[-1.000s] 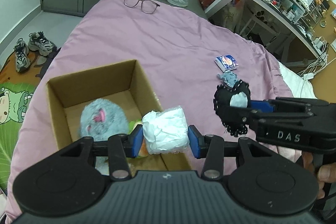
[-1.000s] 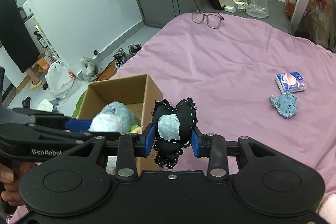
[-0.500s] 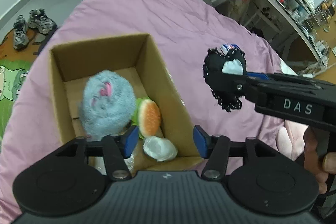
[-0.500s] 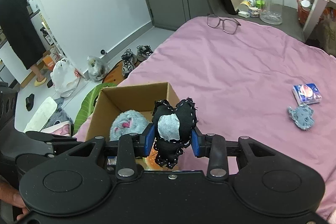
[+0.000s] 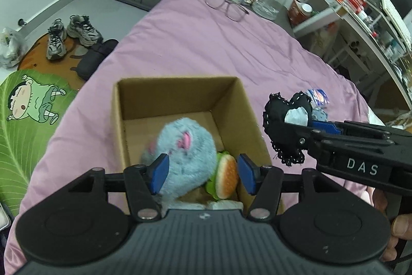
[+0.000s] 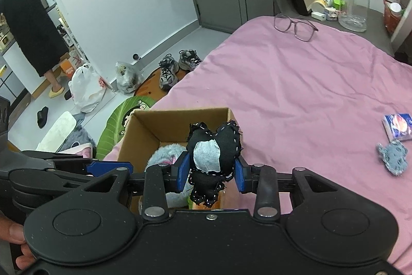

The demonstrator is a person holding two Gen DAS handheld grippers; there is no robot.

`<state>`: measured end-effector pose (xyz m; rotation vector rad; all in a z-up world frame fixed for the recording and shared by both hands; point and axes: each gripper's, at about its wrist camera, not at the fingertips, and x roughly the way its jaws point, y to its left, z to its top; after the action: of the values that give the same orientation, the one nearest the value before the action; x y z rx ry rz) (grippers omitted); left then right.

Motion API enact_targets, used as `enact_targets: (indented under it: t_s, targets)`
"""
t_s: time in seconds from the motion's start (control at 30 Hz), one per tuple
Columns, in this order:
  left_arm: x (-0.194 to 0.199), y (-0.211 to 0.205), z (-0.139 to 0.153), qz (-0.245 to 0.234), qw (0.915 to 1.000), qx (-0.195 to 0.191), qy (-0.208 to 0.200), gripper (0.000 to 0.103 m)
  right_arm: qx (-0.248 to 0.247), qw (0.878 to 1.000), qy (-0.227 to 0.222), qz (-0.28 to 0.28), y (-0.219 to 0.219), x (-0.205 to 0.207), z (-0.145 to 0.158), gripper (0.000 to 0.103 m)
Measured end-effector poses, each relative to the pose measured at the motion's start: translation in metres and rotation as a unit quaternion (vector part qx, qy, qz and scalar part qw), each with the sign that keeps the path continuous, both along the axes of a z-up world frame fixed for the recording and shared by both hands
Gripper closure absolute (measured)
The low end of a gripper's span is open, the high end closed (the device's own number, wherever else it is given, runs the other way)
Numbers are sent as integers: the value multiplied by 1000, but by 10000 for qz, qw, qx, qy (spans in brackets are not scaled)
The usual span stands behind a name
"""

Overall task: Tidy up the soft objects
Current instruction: 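Open both tools to drop the heart plush and tissue bundle into the box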

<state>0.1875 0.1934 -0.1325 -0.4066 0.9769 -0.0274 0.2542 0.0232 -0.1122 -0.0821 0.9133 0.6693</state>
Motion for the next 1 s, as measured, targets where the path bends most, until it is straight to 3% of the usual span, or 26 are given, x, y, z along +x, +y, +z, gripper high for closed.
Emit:
enact_targets:
  t_s: [0.17,0.47,1.0]
  targets:
    - [2,11,-1,231,9997,-53,7,46,16,9999,-60,95,15,9,0,67]
    - [5,20,-3,392,9992,-64,8,46,240,9997,-100,38,19,20,3,51]
    - [10,-10,12,159,9998,30,-112,46,92,9991,36,-424,-45,14,-2,48]
